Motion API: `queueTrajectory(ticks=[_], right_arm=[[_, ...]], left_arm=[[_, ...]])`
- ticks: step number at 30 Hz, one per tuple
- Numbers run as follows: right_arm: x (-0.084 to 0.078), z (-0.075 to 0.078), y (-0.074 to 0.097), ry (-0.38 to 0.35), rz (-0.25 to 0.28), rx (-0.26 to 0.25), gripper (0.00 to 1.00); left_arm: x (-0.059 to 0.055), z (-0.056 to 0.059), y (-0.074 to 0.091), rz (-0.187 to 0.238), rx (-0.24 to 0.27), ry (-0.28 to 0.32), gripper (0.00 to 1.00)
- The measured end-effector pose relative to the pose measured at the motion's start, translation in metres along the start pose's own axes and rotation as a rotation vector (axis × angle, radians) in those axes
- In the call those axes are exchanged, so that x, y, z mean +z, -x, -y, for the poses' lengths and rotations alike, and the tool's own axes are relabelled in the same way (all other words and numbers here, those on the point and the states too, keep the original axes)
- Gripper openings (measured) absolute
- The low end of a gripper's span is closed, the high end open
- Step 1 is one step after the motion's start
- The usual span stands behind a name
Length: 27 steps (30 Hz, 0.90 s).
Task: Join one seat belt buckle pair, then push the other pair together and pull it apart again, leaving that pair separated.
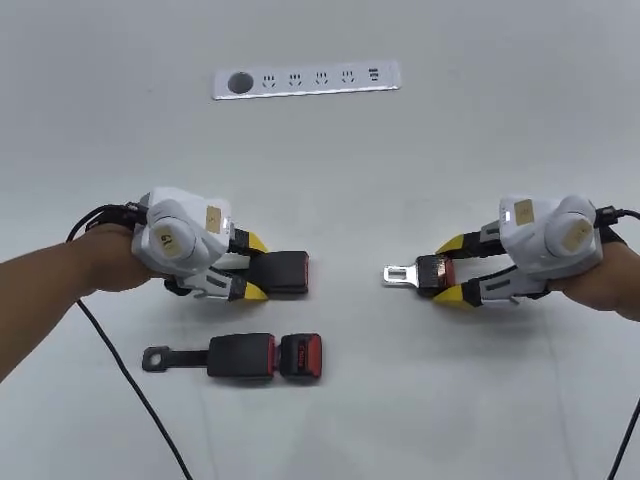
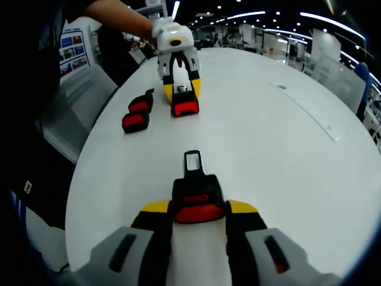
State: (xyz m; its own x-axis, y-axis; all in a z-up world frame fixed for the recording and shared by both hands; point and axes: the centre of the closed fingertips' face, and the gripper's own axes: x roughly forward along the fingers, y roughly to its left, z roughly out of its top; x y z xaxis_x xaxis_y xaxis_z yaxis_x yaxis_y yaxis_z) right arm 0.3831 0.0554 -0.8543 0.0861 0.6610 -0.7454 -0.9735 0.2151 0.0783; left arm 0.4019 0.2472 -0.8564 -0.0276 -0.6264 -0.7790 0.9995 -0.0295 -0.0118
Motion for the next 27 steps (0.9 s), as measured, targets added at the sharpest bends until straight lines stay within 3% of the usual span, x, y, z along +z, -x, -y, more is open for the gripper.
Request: queueTrajectory(ticks=[27], right_arm=[[0.031,-0.004,-0.026,0.009,0.099,0.015,0.34]], left_arm=[[-0.002,-0.002,0.000,0.008,-0.001,0.007,0.33]])
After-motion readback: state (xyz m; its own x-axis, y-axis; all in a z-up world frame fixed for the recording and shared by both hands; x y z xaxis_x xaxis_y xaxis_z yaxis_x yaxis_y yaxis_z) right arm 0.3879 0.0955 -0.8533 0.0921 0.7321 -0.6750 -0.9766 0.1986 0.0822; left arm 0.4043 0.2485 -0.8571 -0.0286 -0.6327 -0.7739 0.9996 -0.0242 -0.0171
